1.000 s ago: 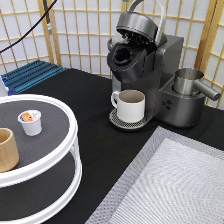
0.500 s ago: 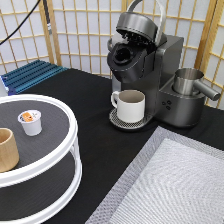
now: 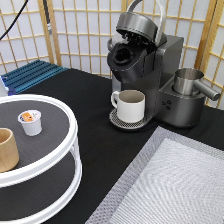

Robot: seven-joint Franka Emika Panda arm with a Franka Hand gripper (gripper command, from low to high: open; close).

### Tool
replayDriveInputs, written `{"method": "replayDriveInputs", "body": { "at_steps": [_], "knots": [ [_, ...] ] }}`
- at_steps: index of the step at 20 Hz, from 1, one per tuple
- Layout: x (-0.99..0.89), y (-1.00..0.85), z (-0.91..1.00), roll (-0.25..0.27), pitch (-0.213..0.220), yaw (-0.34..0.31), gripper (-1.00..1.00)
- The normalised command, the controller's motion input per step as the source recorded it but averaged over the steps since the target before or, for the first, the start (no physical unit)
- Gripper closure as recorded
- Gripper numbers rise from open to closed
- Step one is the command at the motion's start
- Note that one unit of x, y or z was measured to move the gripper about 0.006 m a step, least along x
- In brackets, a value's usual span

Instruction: Make coffee

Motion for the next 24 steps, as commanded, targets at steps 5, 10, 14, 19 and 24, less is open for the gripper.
{"method": "replayDriveInputs", "body": {
  "at_steps": [5,10,14,19,24],
  "knots": [
    [-0.09,-1.0,-0.8,0.068,0.0,0.0,-1.0],
    [-0.24,-0.95,-0.78,0.127,-0.062,0.0,-1.0],
    [-0.41,-0.8,-0.62,0.137,-0.168,0.0,-1.0],
    [-0.45,-0.66,-0.48,0.133,-0.249,-0.001,-1.0],
    [-0.61,-0.45,-0.48,0.027,-0.273,-0.037,-1.0]
  ]
}}
